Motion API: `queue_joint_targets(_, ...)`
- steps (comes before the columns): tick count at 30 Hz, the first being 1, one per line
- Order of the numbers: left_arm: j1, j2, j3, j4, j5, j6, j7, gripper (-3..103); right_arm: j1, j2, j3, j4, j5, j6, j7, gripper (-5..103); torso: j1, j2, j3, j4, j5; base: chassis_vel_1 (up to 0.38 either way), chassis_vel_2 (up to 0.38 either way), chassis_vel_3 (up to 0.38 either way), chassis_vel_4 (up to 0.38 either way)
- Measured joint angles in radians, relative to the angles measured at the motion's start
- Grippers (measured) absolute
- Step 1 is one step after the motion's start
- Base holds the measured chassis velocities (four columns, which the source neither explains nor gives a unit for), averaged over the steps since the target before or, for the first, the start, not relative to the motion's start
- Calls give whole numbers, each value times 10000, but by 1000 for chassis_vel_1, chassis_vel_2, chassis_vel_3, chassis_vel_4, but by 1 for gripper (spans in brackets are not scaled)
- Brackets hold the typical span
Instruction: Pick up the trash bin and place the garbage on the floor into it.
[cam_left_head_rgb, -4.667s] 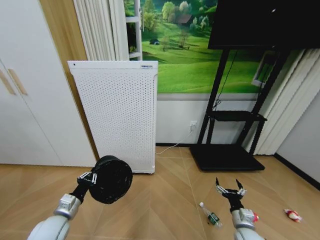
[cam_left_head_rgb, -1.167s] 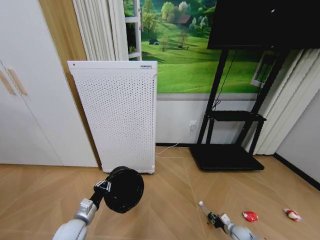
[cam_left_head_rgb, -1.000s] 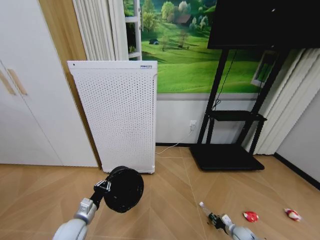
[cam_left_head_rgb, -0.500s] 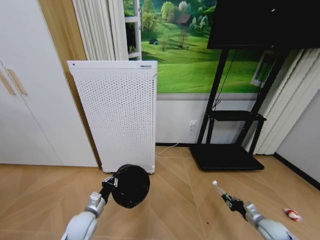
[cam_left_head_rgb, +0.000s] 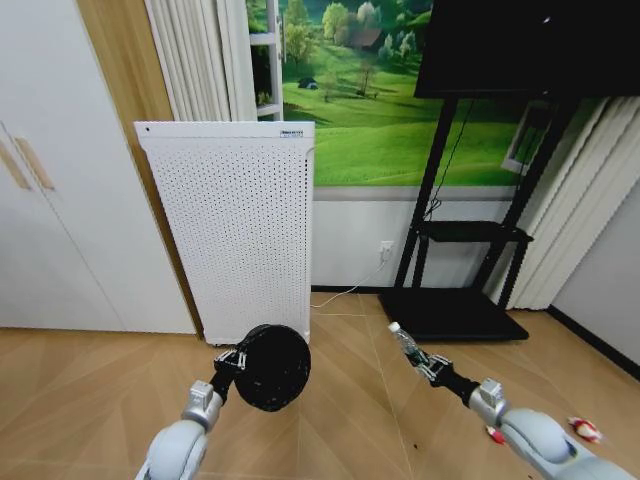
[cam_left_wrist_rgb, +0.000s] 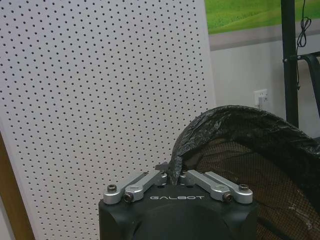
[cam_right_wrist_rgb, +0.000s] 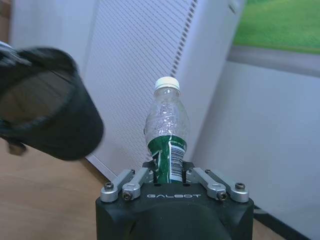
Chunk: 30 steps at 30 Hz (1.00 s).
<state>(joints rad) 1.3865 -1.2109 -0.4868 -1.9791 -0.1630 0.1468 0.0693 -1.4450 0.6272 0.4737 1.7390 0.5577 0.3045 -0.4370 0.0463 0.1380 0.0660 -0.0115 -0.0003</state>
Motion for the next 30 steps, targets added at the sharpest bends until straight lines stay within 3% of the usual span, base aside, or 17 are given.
queue_joint_targets(3,-262,24,87,133,-42,29,-14,4,-104,76,-32,616,186,695,-1033,24,0,0,0,-2,2,0,0,0,0)
queue_joint_targets(7,-573,-49,375,334,-42,55,-43,4,-7,147,-227,1131,199,815,-1312,24,0,0,0,-1,1,0,0,0,0)
queue_joint_targets(17,-1262,-504,1305,885,73,62,-76,4,608,649,-1018,1318,65,646,-1172,24,0,-1,0,-1,2,0,0,0,0)
queue_joint_targets(30,-2331,-1308,2777,2077,397,38,-69,4,1924,1879,-2921,574,-403,610,-883,24,1,-1,1,-1,3,0,0,0,0)
